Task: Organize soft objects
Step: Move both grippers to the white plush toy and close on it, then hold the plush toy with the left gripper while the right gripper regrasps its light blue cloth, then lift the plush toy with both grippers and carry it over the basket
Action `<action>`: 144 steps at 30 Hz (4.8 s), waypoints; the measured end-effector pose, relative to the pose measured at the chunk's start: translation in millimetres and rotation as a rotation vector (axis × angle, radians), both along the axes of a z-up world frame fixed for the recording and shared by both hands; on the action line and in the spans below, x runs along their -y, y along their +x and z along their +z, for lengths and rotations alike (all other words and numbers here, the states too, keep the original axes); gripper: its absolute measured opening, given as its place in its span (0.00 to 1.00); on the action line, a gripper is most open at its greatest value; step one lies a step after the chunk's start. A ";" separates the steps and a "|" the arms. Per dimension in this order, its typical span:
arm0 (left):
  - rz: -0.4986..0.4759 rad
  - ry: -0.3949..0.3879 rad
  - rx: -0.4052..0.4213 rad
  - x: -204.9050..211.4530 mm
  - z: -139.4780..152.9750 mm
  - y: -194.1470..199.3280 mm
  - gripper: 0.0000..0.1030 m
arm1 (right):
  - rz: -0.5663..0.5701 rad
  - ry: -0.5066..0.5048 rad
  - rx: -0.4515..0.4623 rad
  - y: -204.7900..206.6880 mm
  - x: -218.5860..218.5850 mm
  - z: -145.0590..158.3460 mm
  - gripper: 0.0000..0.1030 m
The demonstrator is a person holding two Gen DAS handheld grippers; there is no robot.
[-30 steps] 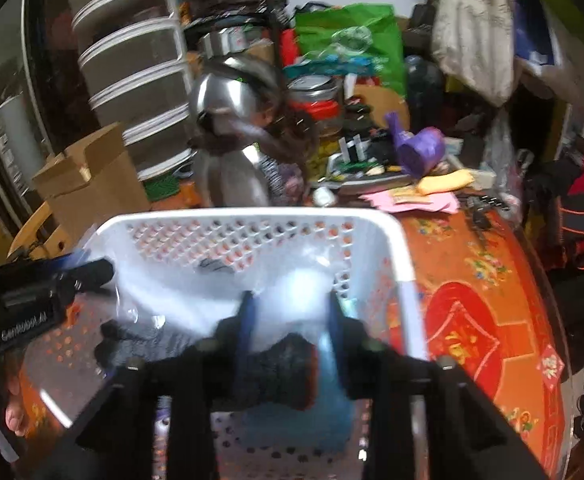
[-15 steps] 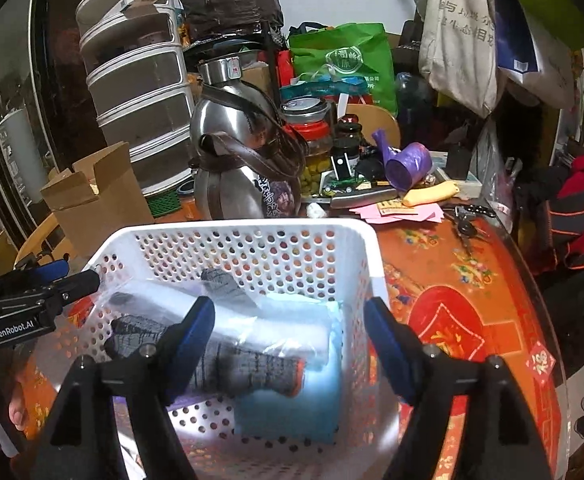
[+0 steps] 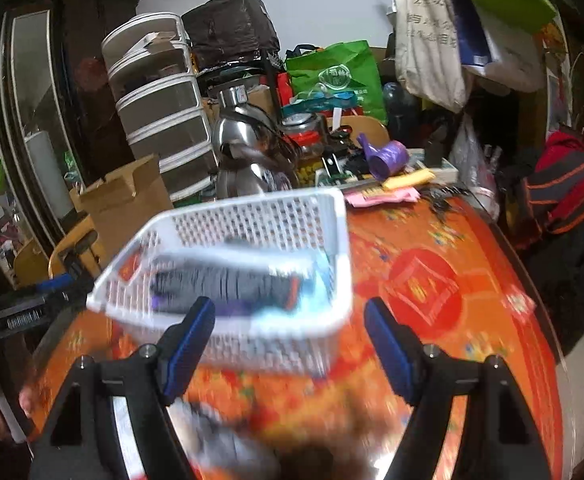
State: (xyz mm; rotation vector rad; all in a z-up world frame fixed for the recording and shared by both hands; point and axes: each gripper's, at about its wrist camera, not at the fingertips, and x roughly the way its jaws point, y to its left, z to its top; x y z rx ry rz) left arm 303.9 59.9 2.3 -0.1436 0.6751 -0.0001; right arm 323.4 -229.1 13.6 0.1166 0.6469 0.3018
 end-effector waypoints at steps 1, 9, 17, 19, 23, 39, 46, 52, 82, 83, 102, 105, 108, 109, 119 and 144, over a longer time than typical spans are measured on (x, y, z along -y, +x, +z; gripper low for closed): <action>-0.018 -0.012 0.003 3.0 -4.5 -14.1 0.78 | -0.005 -0.019 0.010 -18.9 4.8 -4.8 0.76; -0.142 0.018 -0.006 59.3 -46.5 -74.3 0.80 | 0.088 -0.014 -0.059 -95.0 10.7 -63.4 0.77; -0.256 0.081 -0.029 109.6 -75.0 -73.9 0.80 | 0.187 -0.005 -0.101 -102.2 -12.2 -90.0 0.70; -0.268 0.083 -0.045 113.3 -78.6 -68.0 0.80 | 0.205 -0.012 -0.106 -99.4 -19.7 -93.4 0.67; -0.275 0.071 -0.059 116.7 -83.8 -54.3 0.78 | 0.228 -0.067 -0.122 -89.8 -31.7 -98.6 0.66; -0.359 0.037 -0.101 120.9 -104.5 -30.0 0.27 | 0.254 -0.060 -0.159 -63.3 -31.4 -114.7 0.41; -0.363 0.031 -0.086 119.2 -103.9 -34.0 0.21 | 0.243 -0.109 -0.136 -66.1 -33.7 -113.1 0.22; -0.376 0.011 -0.089 113.5 -103.8 -39.7 0.20 | 0.251 -0.135 -0.110 -72.1 -35.5 -110.3 0.00; -0.371 -0.091 -0.205 91.1 -138.7 -72.7 0.15 | 0.266 0.042 -0.220 -80.4 -27.0 -114.8 0.43; -0.375 -0.096 -0.210 89.3 -138.2 -71.8 0.15 | 0.273 0.042 -0.228 -78.9 -28.8 -117.3 0.44; -0.449 -0.030 -0.193 110.3 -128.0 -67.3 0.14 | 0.327 -0.093 -0.178 -79.0 -48.0 -116.2 0.32; -0.450 -0.026 -0.180 108.4 -122.4 -71.3 0.14 | 0.326 -0.114 -0.151 -84.9 -51.2 -109.9 0.31; -0.456 -0.017 -0.160 106.0 -115.8 -77.4 0.14 | 0.323 -0.098 -0.135 -88.0 -48.7 -104.2 0.30; -0.455 -0.011 -0.154 106.1 -113.4 -79.1 0.14 | 0.321 -0.094 -0.132 -88.6 -46.5 -102.5 0.30; -0.439 -0.018 -0.130 100.3 -106.1 -84.3 0.11 | 0.313 -0.089 -0.123 -93.9 -47.3 -97.6 0.12; -0.425 0.019 0.086 86.2 -4.7 -99.9 0.09 | 0.302 -0.037 0.017 -111.1 -42.6 -42.5 0.08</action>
